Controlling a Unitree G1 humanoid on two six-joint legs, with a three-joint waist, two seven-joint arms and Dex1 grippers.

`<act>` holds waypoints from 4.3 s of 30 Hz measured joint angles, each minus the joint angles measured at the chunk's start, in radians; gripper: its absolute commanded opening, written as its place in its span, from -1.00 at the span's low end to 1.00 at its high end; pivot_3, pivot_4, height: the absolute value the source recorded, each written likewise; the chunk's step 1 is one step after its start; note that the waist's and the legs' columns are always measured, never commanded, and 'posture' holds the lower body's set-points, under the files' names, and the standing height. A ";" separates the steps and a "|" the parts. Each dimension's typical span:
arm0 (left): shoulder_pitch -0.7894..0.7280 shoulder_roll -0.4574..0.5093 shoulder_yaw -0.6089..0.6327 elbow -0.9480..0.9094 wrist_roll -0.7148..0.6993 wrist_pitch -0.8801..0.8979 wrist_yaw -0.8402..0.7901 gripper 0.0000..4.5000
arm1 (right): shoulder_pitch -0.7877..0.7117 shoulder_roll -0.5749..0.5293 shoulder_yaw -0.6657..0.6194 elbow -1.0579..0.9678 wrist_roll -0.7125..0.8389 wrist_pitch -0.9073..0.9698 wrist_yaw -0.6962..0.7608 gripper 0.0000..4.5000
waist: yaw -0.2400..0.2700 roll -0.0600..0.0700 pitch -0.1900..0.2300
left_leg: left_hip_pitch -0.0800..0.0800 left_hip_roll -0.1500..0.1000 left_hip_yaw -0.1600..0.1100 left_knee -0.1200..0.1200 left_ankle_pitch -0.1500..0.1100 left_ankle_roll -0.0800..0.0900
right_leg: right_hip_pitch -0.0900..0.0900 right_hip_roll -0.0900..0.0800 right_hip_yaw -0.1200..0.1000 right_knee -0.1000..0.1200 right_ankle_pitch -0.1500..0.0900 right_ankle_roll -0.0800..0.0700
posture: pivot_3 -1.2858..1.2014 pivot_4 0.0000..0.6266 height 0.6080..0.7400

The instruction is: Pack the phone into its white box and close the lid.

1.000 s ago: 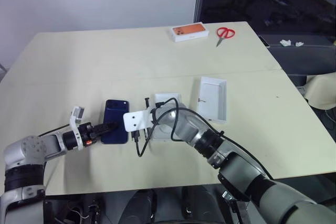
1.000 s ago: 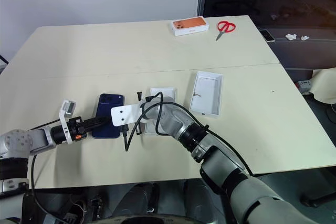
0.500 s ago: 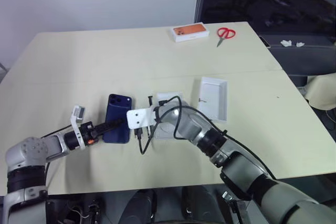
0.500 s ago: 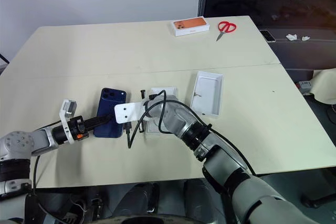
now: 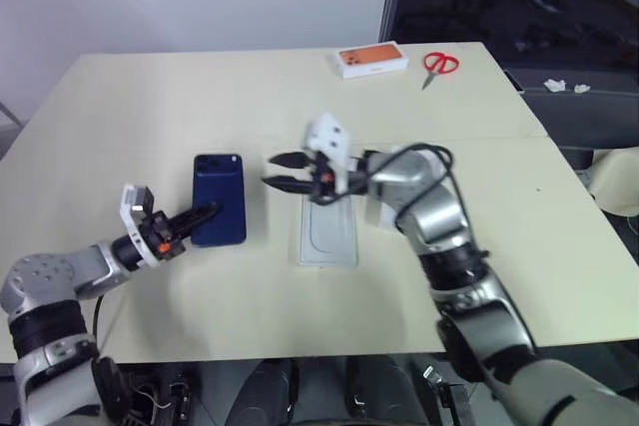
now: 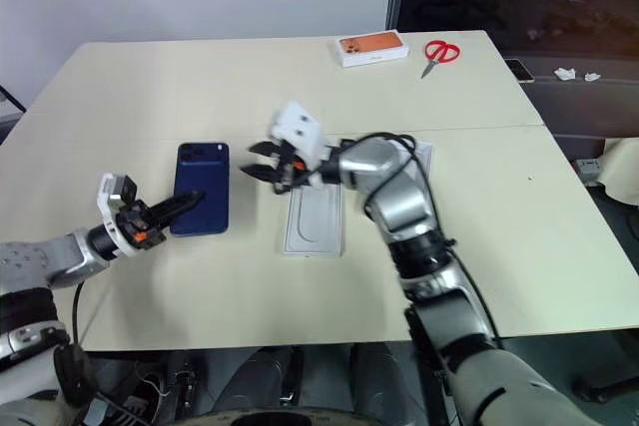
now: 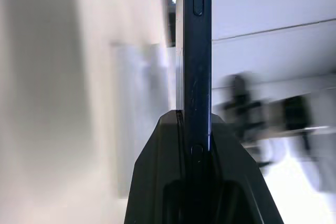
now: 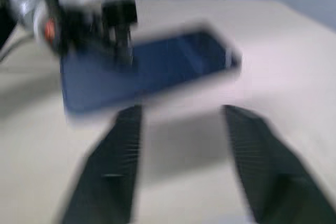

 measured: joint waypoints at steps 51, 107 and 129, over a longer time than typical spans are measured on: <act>-0.028 -0.390 -0.278 -0.295 -0.109 -0.055 0.532 0.65 | 0.194 -0.405 -0.098 -0.057 0.184 -0.227 0.103 1.00 | 0.028 -0.008 0.006 | -0.009 0.001 0.000 0.013 0.003 -0.005 | 0.000 0.001 -0.002 0.000 0.000 0.001 | 0.03 -0.52 1.00; -0.083 0.021 -0.624 -0.327 0.267 -0.507 -0.038 -1.00 | 0.170 -0.354 -0.033 -0.006 0.091 -0.217 0.010 -0.97 | 0.025 -0.004 0.008 | -0.009 0.001 0.000 0.014 -0.002 0.004 | -0.001 0.000 -0.002 0.001 0.000 0.000 | 0.03 -0.52 1.00; -0.004 -0.006 -0.800 -0.288 0.527 -0.703 -0.129 -1.00 | 0.202 -0.399 0.114 0.058 -0.199 -0.350 -0.094 -0.97 | 0.028 -0.004 0.008 | -0.009 0.000 0.000 0.015 -0.002 0.004 | 0.000 0.000 -0.002 0.000 0.000 0.000 | 0.03 -0.52 1.00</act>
